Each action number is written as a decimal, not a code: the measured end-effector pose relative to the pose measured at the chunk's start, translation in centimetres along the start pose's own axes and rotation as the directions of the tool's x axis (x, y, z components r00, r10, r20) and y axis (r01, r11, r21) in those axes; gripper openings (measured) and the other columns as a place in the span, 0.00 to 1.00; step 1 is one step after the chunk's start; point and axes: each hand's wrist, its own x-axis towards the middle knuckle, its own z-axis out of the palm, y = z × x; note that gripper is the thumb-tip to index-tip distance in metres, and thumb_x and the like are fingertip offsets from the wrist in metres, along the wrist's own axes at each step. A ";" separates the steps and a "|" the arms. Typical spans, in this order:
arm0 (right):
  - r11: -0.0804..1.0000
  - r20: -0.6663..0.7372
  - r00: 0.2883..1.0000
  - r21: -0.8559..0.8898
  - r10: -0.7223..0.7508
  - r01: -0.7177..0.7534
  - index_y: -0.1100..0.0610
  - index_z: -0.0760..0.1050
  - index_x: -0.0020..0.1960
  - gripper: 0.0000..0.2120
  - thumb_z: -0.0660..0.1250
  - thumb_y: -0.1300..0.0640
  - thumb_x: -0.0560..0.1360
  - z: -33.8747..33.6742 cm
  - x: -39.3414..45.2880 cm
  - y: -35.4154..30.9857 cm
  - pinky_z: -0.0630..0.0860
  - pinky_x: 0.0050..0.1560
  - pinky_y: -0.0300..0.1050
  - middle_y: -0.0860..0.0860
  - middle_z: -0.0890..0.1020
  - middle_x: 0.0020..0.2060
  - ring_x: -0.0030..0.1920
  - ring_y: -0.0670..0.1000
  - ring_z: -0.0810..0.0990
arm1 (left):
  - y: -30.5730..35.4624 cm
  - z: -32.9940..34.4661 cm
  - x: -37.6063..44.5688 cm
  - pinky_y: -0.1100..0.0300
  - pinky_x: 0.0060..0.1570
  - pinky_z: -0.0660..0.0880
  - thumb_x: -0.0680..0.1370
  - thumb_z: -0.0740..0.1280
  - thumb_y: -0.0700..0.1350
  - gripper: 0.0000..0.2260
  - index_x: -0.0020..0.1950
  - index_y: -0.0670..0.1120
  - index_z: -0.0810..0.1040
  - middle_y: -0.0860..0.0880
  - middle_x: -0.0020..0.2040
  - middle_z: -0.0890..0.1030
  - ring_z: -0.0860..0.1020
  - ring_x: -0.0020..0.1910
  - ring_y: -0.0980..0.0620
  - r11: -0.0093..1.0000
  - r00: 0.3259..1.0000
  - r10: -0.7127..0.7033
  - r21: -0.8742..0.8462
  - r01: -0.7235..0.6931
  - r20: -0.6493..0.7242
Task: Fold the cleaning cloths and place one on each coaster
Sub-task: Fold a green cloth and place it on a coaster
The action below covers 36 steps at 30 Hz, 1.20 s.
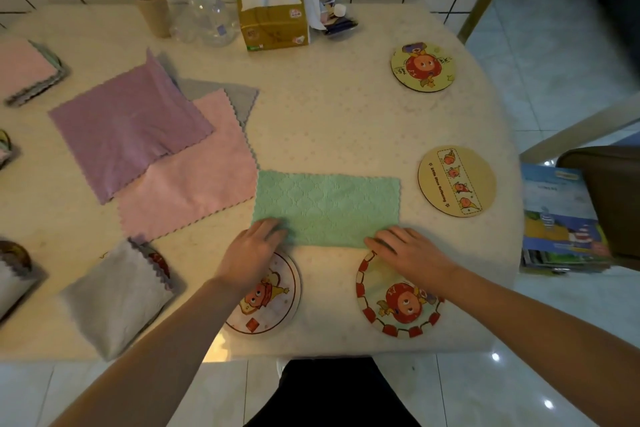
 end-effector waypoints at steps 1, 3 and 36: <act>1.000 -0.007 1.000 -0.001 -0.001 0.001 0.60 0.71 0.65 0.36 0.74 0.68 0.57 -0.2 0.3 -0.1 0.79 0.49 0.49 0.55 0.77 0.55 0.53 0.56 0.77 | -0.1 -0.2 0.2 0.51 0.48 0.80 0.61 0.74 0.30 0.26 0.58 0.43 0.79 0.44 0.59 0.77 0.77 0.58 0.42 0.999 1.000 0.005 0.041 -0.004 -0.008; 1.000 -0.007 1.000 0.003 -0.001 0.001 0.60 0.72 0.63 0.35 0.74 0.68 0.57 -0.4 0.7 -0.1 0.79 0.47 0.48 0.55 0.78 0.54 0.51 0.55 0.77 | -0.1 -0.5 0.6 0.52 0.44 0.80 0.59 0.74 0.29 0.28 0.57 0.43 0.78 0.44 0.56 0.77 0.77 0.56 0.43 0.995 1.000 0.021 0.099 -0.022 0.013; 0.846 -0.150 0.869 0.200 -0.472 0.494 0.58 0.73 0.60 0.17 0.65 0.61 0.71 -2.4 -2.6 -10.2 0.78 0.45 0.41 0.53 0.77 0.49 0.47 0.49 0.76 | 13.4 4.3 -8.2 0.51 0.51 0.77 0.70 0.70 0.45 0.17 0.59 0.44 0.79 0.45 0.58 0.81 0.78 0.57 0.42 0.986 0.987 -0.119 0.100 0.130 -0.105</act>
